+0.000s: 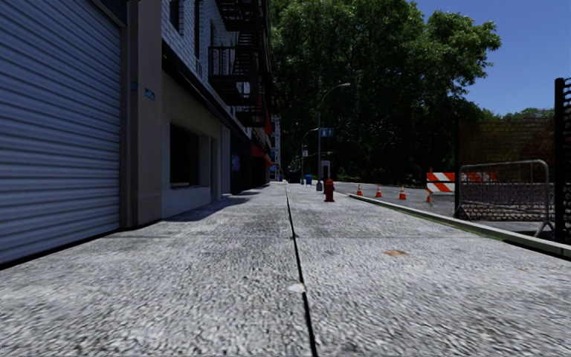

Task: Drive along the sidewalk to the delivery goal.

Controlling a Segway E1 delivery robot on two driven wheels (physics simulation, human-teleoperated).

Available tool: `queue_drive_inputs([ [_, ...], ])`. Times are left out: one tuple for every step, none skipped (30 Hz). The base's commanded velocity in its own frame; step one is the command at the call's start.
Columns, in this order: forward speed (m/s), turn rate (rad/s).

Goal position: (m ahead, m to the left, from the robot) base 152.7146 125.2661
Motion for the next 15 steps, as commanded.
queue_drive_inputs([
  [1.92,0.00],
  [1.92,0.00],
  [1.92,0.00],
  [1.92,0.00],
  [1.92,0.00],
  [1.92,0.00],
  [1.92,0.00],
  [1.92,0.00],
  [1.92,0.00],
  [1.92,0.00],
  [1.92,0.00],
  [1.92,0.00],
  [1.92,0.00],
  [1.92,0.00],
  [1.92,0.00],
])
